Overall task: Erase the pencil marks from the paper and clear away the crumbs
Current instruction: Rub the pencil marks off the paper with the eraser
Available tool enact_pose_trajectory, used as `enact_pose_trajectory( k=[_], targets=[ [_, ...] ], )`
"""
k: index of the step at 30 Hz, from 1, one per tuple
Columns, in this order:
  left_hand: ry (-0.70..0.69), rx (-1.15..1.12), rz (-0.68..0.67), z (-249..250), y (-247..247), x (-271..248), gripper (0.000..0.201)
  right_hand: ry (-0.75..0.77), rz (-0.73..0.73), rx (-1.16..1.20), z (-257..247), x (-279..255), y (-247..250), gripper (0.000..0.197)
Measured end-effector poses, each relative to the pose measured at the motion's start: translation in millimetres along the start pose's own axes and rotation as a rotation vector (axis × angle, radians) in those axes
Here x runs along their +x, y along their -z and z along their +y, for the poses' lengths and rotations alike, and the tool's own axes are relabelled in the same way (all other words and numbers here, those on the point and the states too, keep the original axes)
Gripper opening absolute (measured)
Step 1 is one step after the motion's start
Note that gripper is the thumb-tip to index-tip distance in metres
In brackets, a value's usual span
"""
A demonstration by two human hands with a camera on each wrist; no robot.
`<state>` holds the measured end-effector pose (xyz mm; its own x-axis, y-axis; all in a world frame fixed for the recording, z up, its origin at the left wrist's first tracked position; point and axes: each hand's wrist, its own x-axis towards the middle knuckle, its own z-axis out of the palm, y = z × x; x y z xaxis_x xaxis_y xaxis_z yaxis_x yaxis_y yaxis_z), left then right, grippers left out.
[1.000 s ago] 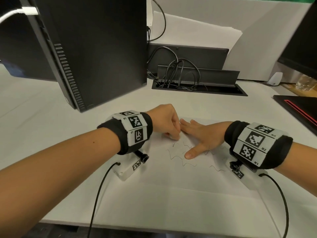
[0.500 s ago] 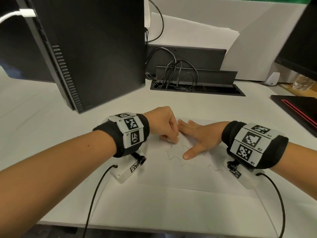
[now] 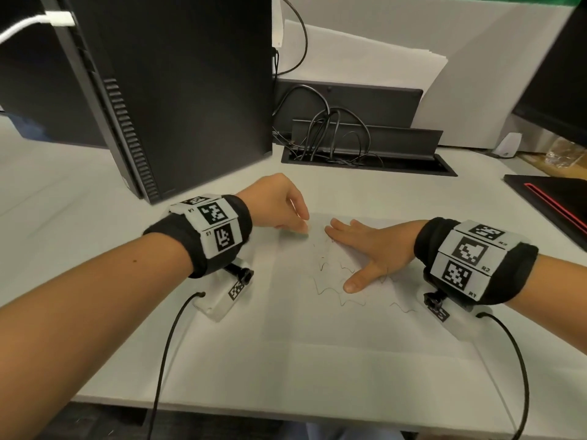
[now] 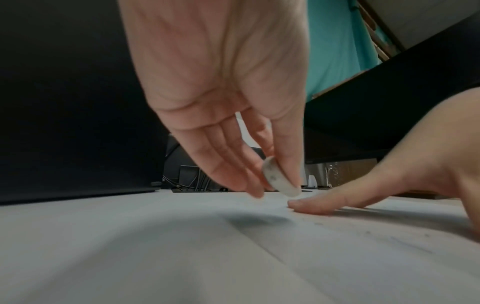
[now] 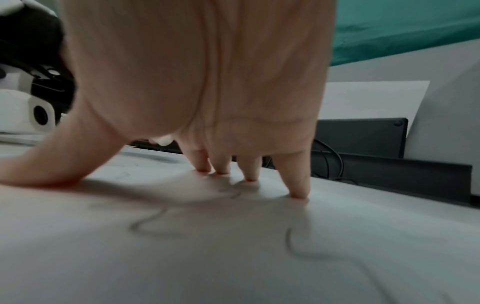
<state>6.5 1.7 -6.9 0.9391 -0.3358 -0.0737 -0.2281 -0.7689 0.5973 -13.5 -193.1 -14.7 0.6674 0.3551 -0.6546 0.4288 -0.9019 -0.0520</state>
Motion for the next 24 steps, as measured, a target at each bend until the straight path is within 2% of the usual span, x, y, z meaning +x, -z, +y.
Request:
enact_pose_trajectory(
  k=[5, 7, 10, 15, 19, 22, 24],
  targets=[
    [0.022, -0.069, -0.064, -1.1, -2.6, -0.7, 0.016, 0.039, 0.028, 0.055, 1.6, -3.8, 3.0, 0.105],
    [0.012, -0.052, -0.065, -1.7, -5.2, 2.4, 0.021, 0.062, 0.06, 0.094, 0.5, -3.5, 1.9, 0.102],
    [-0.004, -0.012, -0.096, 0.2, -10.7, 5.3, 0.021, 0.067, 0.034, 0.056, -0.8, -0.7, -0.4, 0.101],
    [-0.043, -0.014, -0.257, 6.9, -16.7, 1.8, 0.017, 0.085, 0.006, 0.057, 0.0, 3.4, -0.5, 0.104],
    [-0.017, 0.026, -0.106, 2.6, -11.8, 9.4, 0.02, 0.071, -0.012, 0.041, -1.2, 2.2, 1.0, 0.104],
    [-0.038, 0.002, -0.197, 7.4, -18.8, 3.4, 0.02, 0.084, -0.007, 0.053, -1.0, 3.3, 0.8, 0.105],
    [-0.059, 0.004, -0.188, 8.6, -20.1, 2.3, 0.018, 0.083, -0.01, 0.055, -1.2, 2.8, 0.9, 0.105]
  ],
)
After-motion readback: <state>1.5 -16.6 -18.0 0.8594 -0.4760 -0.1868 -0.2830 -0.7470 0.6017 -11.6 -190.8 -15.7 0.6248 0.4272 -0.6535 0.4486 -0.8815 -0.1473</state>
